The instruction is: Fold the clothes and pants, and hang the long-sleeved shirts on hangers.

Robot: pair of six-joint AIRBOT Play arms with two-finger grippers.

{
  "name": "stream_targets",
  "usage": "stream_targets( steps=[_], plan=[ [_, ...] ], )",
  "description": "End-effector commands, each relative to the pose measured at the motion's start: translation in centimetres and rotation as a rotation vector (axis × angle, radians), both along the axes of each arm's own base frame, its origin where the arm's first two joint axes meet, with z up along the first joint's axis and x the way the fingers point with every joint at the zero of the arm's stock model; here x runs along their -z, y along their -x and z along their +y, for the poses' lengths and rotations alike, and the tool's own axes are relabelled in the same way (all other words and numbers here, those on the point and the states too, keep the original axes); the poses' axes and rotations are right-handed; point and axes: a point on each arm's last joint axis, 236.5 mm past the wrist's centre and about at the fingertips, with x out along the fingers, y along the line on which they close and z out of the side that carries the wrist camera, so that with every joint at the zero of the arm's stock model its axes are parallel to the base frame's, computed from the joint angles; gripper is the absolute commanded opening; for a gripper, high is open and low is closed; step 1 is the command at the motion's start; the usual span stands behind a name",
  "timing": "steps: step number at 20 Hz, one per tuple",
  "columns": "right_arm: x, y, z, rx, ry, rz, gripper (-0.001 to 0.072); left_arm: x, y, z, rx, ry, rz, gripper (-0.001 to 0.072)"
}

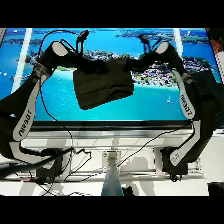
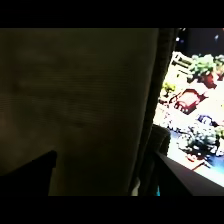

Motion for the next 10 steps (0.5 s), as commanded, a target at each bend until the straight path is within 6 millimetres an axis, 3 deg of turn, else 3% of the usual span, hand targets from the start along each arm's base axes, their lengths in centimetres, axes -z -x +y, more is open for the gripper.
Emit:
stream_targets(
  steps=[1, 3, 5, 10],
  plan=[
    [2.5, 1.0, -0.7, 0.019, 0.117, 0.057, 0.0689, 0.3, 1.5, 0.2, 0.044, -0.012, 0.051, 0.0692],
    [3.7, 0.9, -2.2, 0.091, 0.106, 0.119, 0.0688, 0.4, 1.9, 0.2, 0.055, -0.014, 0.063, 0.0693],
    [4.1, 1.1, -2.5, 0.141, 0.020, 0.191, 0.0688, 0.4, 1.9, 0.2, 0.056, -0.015, 0.064, 0.0692],
    [5.2, 3.7, 2.0, 0.175, -0.328, 0.493, 0.0688, 0.5, 1.9, 0.3, 0.054, -0.015, 0.063, 0.0692]
  ],
)
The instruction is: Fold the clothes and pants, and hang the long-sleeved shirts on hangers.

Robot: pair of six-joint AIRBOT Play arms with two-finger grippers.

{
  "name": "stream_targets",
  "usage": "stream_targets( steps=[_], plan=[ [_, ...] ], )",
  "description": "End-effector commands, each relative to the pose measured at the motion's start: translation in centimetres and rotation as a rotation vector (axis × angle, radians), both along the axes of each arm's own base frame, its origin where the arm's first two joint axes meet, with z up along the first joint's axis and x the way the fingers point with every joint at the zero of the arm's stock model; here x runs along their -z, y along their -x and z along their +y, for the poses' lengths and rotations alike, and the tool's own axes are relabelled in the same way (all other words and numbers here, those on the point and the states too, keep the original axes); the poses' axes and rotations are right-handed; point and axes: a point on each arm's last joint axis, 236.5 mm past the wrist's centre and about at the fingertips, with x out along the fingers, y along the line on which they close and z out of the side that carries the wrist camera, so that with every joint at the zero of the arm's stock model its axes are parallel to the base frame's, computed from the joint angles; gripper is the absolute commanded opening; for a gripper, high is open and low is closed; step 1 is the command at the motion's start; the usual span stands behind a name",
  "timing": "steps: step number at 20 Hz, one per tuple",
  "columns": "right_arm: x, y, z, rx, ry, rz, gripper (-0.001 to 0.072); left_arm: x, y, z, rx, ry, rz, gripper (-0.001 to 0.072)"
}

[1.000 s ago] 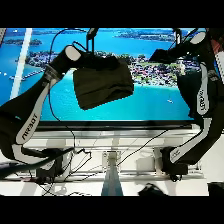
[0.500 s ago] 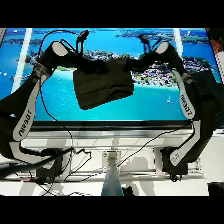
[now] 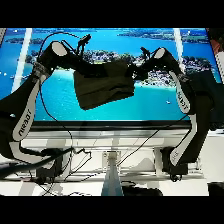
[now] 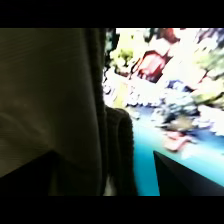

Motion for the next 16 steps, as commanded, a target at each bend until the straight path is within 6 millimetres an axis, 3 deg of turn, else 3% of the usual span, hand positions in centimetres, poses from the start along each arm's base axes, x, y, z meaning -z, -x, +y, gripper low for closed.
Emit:
stream_targets(
  steps=[1, 2, 3, 4, 5, 6, 8, 9, 12, 14, 16],
  plan=[
    [0.1, 2.0, 4.1, 0.036, -0.259, 0.195, 0.0688, 0.0, 0.1, 0.1, 0.002, -0.001, 0.003, 0.0693],
    [-0.3, 2.0, 5.5, 0.028, -0.322, 0.189, 0.0687, 0.0, 0.0, 0.1, 0.001, -0.001, 0.002, 0.0692],
    [-1.0, 1.5, 7.1, 0.010, -0.378, 0.140, 0.0635, 0.0, 0.0, 0.1, 0.001, -0.001, 0.001, 0.0692],
    [-1.9, 1.1, 8.4, -0.014, -0.417, 0.082, 0.0462, 0.0, -0.2, 0.1, -0.004, 0.000, -0.004, 0.0690],
    [-2.6, 0.7, 9.5, -0.027, -0.447, 0.032, 0.0299, -0.1, -0.5, 0.1, -0.013, 0.002, -0.013, 0.0609],
    [-3.4, 0.4, 10.4, -0.043, -0.471, -0.020, 0.0120, -0.2, -0.9, 0.1, -0.026, 0.004, -0.027, 0.0475],
    [-4.8, -0.5, 10.8, -0.070, -0.466, -0.087, 0.0036, -0.5, -2.0, 0.6, -0.066, 0.011, -0.051, 0.0268],
    [-5.9, -1.2, 10.1, -0.079, -0.449, -0.128, 0.0036, -0.9, -2.4, 1.4, -0.081, 0.012, -0.060, 0.0036],
    [-11.2, -4.5, 4.6, -0.055, -0.351, -0.301, 0.0035, -4.2, -3.7, 4.7, -0.134, 0.021, -0.141, 0.0021],
    [-15.1, -6.3, -1.9, 0.051, -0.264, -0.371, 0.0035, -7.5, -4.1, 7.2, -0.184, 0.032, -0.206, 0.0020],
    [-18.3, -7.0, -10.5, 0.197, -0.128, -0.412, 0.0035, -10.9, -3.7, 9.1, -0.216, 0.041, -0.271, 0.0021]
  ],
)
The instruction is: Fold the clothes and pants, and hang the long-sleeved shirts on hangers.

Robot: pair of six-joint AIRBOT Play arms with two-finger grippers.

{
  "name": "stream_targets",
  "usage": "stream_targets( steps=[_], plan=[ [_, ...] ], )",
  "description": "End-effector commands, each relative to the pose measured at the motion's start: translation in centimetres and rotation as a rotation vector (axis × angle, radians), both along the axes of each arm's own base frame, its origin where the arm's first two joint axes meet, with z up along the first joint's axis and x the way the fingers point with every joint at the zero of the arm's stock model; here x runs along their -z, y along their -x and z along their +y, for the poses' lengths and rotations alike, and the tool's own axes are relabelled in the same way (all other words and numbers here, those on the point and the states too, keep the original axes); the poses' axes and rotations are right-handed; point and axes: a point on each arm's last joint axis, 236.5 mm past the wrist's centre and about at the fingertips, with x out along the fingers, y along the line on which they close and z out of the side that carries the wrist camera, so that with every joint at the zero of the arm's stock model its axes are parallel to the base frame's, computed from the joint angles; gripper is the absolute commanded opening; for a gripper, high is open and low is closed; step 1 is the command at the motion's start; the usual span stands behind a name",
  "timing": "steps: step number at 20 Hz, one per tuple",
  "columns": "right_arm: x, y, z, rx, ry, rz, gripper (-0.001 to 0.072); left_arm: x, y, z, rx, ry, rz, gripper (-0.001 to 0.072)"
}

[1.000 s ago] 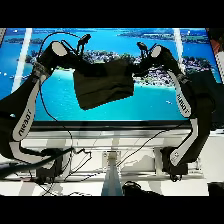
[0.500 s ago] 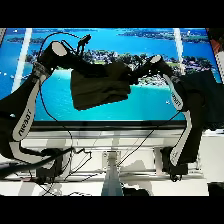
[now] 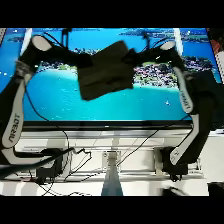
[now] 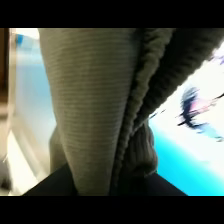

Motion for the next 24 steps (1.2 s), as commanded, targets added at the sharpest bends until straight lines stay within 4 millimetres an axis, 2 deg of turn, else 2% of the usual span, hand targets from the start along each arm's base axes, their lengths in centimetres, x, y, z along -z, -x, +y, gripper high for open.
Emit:
stream_targets(
  steps=[1, 4, 6, 8, 10, 12, 13, 14, 15, 16, 17, 18, 19, 23, 24],
  plan=[
    [-5.5, -0.8, -13.7, 0.274, 0.185, -0.046, 0.0035, -5.7, 0.4, 3.4, -0.060, 0.008, -0.122, 0.0021],
    [-10.2, 2.3, -28.0, 0.612, 0.331, -0.032, 0.0035, -10.1, 1.9, 4.2, -0.046, -0.004, -0.253, 0.0021],
    [-12.6, 6.3, -36.7, 0.866, 0.396, 0.014, 0.0035, -11.9, 2.7, 4.2, -0.040, -0.005, -0.300, 0.0021],
    [-13.7, 11.5, -43.0, 1.055, 0.470, 0.095, 0.0035, -12.9, 3.2, 4.2, -0.041, -0.003, -0.322, 0.0022],
    [-11.8, 18.4, -47.2, 1.169, 0.582, 0.302, 0.0035, -12.9, 3.3, 4.2, -0.041, -0.003, -0.322, 0.0022],
    [-9.1, 25.7, -49.4, 1.245, 0.676, 0.582, 0.0035, -12.9, 3.3, 4.2, -0.040, -0.002, -0.322, 0.0022],
    [-8.1, 28.1, -49.7, 1.281, 0.676, 0.686, 0.0035, -12.9, 3.3, 4.2, -0.040, -0.002, -0.321, 0.0022],
    [-7.4, 29.5, -49.7, 1.333, 0.637, 0.757, 0.0036, -12.9, 3.3, 4.2, -0.040, -0.001, -0.321, 0.0022],
    [-6.9, 30.0, -49.6, 1.389, 0.588, 0.802, 0.0092, -12.9, 3.3, 4.2, -0.041, -0.001, -0.321, 0.0022],
    [-6.7, 30.2, -49.7, 1.416, 0.570, 0.818, 0.0286, -12.9, 3.3, 4.2, -0.041, -0.001, -0.321, 0.0022],
    [-6.8, 30.1, -49.8, 1.408, 0.578, 0.807, 0.0530, -12.9, 3.3, 4.2, -0.041, -0.001, -0.321, 0.0022],
    [-6.8, 29.7, -49.9, 1.382, 0.594, 0.782, 0.0665, -12.9, 3.3, 4.2, -0.041, -0.001, -0.321, 0.0022],
    [-6.9, 29.2, -49.9, 1.350, 0.615, 0.756, 0.0697, -12.9, 3.3, 4.2, -0.041, -0.001, -0.321, 0.0022],
    [-6.9, 27.9, -49.0, 1.297, 0.638, 0.725, 0.0686, -12.9, 3.3, 4.2, -0.041, -0.001, -0.321, 0.0022],
    [-7.0, 26.9, -48.5, 1.256, 0.650, 0.692, 0.0602, -12.9, 3.3, 4.2, -0.041, -0.001, -0.321, 0.0022]
  ],
)
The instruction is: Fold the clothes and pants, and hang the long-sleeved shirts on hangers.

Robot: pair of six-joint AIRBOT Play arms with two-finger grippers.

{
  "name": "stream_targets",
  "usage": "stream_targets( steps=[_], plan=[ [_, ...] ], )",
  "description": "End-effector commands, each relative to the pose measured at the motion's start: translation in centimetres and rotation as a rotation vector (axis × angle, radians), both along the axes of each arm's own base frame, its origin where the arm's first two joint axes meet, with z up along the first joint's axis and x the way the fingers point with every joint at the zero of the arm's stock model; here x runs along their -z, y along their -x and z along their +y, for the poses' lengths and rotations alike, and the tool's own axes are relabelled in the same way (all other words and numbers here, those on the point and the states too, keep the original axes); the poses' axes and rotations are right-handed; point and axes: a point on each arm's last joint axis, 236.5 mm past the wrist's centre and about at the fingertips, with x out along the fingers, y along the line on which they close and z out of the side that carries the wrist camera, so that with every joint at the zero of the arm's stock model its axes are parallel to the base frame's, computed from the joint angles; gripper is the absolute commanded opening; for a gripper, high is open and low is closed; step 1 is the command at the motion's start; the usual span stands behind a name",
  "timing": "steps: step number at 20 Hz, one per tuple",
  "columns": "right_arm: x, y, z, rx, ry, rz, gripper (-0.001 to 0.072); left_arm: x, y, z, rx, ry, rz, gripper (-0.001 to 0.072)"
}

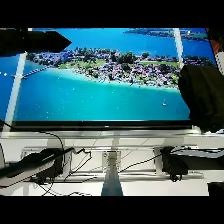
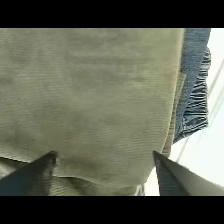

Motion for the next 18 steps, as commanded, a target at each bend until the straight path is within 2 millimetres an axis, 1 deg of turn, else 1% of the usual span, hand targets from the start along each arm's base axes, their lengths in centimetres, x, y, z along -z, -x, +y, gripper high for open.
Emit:
stream_targets(
  steps=[1, 2, 3, 5, 6, 7, 9, 10, 11, 12, 13, 15, 17, 18],
  plan=[
    [-0.1, -2.3, 1.5, -0.120, 0.014, -0.016, 0.0444, 0.0, 0.0, 0.0, -0.001, 0.000, -0.001, 0.0022],
    [-0.2, -3.8, 2.7, -0.180, 0.018, -0.027, 0.0256, 0.0, 0.0, 0.0, -0.001, 0.000, -0.001, 0.0022],
    [-0.2, -5.5, 4.1, -0.258, 0.025, -0.038, 0.0028, -0.1, 0.0, 0.0, -0.001, 0.000, -0.001, 0.0022],
    [-0.5, -9.4, 8.2, -0.464, 0.058, -0.055, 0.0035, -0.1, 0.0, 0.0, -0.001, 0.000, -0.001, 0.0023],
    [-0.9, -11.4, 10.9, -0.590, 0.083, -0.063, 0.0035, -0.1, 0.0, 0.0, -0.001, 0.000, -0.001, 0.0022],
    [-1.5, -12.9, 13.5, -0.701, 0.110, -0.073, 0.0035, -0.1, 0.0, 0.0, -0.001, 0.000, -0.001, 0.0022],
    [-4.3, -14.9, 18.5, -0.862, 0.204, -0.116, 0.0035, -0.1, 0.0, 0.0, -0.001, 0.000, -0.001, 0.0022],
    [-6.5, -15.7, 20.8, -0.922, 0.261, -0.173, 0.0035, 0.0, 0.0, 0.0, -0.001, 0.000, -0.001, 0.0022],
    [-8.6, -15.7, 23.1, -1.002, 0.313, -0.224, 0.0035, -0.1, 0.0, 0.0, -0.001, 0.000, -0.001, 0.0022],
    [-10.3, -15.1, 25.2, -1.056, 0.338, -0.264, 0.0035, -0.1, 0.0, 0.0, -0.001, 0.001, -0.001, 0.0022],
    [-12.0, -14.2, 27.4, -1.101, 0.357, -0.308, 0.0036, -0.1, 0.0, 0.0, -0.001, 0.000, -0.001, 0.0022],
    [-14.8, -11.8, 31.0, -1.182, 0.395, -0.388, 0.0035, -0.1, 0.0, 0.0, -0.001, 0.000, -0.001, 0.0023],
    [-17.5, -9.3, 33.3, -1.238, 0.443, -0.474, 0.0035, -0.1, 0.0, 0.0, -0.002, 0.002, 0.001, 0.0022],
    [-18.8, -8.3, 34.0, -1.254, 0.464, -0.522, 0.0035, -0.1, 0.0, 0.0, -0.003, 0.002, 0.001, 0.0022]
  ],
)
